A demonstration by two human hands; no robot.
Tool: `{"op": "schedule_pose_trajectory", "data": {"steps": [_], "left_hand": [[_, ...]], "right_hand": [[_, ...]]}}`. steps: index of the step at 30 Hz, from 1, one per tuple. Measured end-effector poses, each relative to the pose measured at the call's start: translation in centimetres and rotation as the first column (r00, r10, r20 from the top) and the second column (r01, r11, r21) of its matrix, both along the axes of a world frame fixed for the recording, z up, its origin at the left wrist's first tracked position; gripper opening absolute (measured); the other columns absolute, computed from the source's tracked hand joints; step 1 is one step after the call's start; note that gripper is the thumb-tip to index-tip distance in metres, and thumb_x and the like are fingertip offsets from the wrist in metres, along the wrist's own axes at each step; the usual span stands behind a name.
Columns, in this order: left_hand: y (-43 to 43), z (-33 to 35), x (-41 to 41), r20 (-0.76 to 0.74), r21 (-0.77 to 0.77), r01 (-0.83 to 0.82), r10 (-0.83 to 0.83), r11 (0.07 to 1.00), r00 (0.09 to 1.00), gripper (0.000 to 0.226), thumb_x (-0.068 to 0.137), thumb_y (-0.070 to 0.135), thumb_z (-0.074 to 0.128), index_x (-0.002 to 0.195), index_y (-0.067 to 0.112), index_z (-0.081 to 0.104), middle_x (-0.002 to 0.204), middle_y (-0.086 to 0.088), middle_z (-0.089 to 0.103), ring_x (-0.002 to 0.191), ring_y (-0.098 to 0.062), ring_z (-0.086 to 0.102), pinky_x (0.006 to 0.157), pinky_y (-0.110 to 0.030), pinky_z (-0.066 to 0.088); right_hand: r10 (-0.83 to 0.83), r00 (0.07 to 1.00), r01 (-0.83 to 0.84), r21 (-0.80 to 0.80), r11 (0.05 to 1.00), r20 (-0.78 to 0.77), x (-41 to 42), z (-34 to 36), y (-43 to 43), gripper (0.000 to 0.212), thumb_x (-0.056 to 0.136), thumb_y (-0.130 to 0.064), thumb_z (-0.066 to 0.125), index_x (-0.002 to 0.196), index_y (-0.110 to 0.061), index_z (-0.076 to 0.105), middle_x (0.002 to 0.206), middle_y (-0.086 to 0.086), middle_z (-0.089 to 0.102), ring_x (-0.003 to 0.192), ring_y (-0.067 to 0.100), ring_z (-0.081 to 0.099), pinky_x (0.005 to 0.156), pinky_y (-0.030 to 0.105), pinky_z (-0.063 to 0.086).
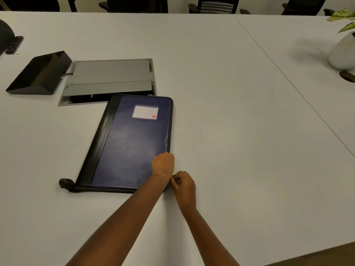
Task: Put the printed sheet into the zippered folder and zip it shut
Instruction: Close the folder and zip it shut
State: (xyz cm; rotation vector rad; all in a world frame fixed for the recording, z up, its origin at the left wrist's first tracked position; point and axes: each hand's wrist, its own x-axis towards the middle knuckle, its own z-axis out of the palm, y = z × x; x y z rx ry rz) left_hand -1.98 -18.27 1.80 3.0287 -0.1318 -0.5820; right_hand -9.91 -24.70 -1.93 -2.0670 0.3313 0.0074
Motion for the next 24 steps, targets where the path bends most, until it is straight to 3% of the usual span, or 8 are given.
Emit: {"op": "schedule_pose_trajectory", "data": {"steps": [7,12,16,20,24], "left_hand": [[0.5,0.6,0.3,-0.029,-0.097,-0.041,0.039,0.994,0.999,0.028,0.092,-0.002,0.035,0.103,-0.002,0.060,0.110,-0.019,0.065,0.098,-0.030,0.064,0.080,-0.031,0.051],[0.6,0.9,0.5,-0.061,-0.096,-0.023,0.017,0.995,0.998,0.028,0.092,-0.003,0.035,0.105,-0.003,0.059,0.113,-0.019,0.064,0.102,-0.029,0.063,0.082,-0.031,0.051],[0.5,1.2,0.7,-0.057,-0.087,0.013,-0.018,0.996,0.998,0.028,0.094,-0.002,0.036,0.113,-0.002,0.057,0.123,-0.017,0.058,0.112,-0.028,0.057,0.088,-0.031,0.048],[0.7,1.6,0.3,-0.079,-0.122,0.008,-0.018,0.992,0.997,0.028,0.093,-0.005,0.039,0.114,-0.001,0.056,0.124,-0.013,0.056,0.112,-0.025,0.057,0.088,-0.029,0.049],[0.7,1.7,0.4,-0.044,-0.149,-0.068,0.062,0.986,0.997,0.024,0.092,-0.001,0.039,0.102,-0.004,0.060,0.111,-0.019,0.064,0.097,-0.029,0.062,0.081,-0.032,0.051]], "right_hand": [[-0.060,0.998,0.059,0.070,0.996,0.014,0.5,0.1,0.2,0.024,0.082,-0.009,0.062,0.064,-0.013,0.047,0.066,0.006,0.053,0.062,0.018,0.048,0.060,0.035,0.045],[0.067,0.997,-0.066,-0.026,0.997,0.031,-0.2,-0.3,-0.4,0.020,0.084,-0.011,0.060,0.066,-0.005,0.053,0.067,0.005,0.051,0.062,0.016,0.044,0.056,0.014,0.034],[0.162,0.985,-0.157,-0.075,0.985,0.055,-2.2,-1.0,-0.2,0.018,0.084,-0.008,0.059,0.071,0.004,0.056,0.075,0.019,0.060,0.068,0.023,0.050,0.062,0.022,0.038],[0.097,0.993,-0.095,-0.025,0.995,0.067,-2.2,-0.8,0.0,0.017,0.083,-0.008,0.060,0.068,-0.002,0.055,0.070,0.013,0.057,0.065,0.017,0.049,0.058,0.011,0.035],[-0.006,0.997,0.005,0.019,1.000,0.073,0.3,0.1,-0.7,0.026,0.082,-0.008,0.062,0.063,-0.013,0.045,0.063,0.005,0.049,0.059,0.014,0.042,0.052,0.014,0.032]]}}
